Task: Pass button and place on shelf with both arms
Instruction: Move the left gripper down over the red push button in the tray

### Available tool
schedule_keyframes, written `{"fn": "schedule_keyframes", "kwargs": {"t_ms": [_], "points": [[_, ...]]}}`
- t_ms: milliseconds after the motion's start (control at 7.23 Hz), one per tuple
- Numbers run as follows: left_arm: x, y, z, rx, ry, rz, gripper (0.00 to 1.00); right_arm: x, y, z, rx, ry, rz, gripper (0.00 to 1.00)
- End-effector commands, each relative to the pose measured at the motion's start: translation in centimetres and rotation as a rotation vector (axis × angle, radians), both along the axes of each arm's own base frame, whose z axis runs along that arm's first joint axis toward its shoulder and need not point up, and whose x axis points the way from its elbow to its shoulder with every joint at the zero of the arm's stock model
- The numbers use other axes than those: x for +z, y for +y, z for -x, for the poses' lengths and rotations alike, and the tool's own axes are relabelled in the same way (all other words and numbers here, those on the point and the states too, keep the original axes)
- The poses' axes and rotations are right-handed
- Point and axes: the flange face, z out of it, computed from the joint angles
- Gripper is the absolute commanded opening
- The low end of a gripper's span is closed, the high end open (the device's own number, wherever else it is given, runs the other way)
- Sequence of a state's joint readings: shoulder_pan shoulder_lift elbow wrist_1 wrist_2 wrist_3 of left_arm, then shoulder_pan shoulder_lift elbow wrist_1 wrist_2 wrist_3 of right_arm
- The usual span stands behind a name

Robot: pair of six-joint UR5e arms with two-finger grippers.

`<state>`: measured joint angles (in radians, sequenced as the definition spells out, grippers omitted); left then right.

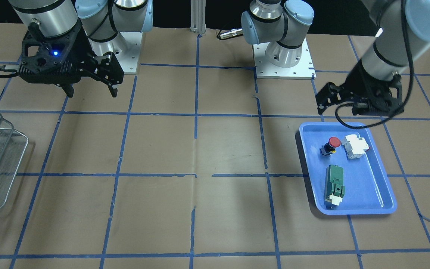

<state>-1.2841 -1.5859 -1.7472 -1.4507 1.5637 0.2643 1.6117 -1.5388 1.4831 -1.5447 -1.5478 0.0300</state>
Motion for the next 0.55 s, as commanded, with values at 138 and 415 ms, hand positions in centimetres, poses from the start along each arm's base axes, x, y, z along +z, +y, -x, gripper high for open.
{"fn": "schedule_keyframes", "kwargs": {"t_ms": [138, 415], "points": [[-12.2, 0.8, -6.6, 0.117, 0.030, 0.014, 1.00, 0.0, 0.0, 0.0, 0.000, 0.000, 0.001, 1.00], [-16.3, 1.1, -8.3, 0.143, 0.040, -0.007, 1.00, 0.1, 0.0, 0.0, 0.000, 0.000, 0.003, 1.00]]}}
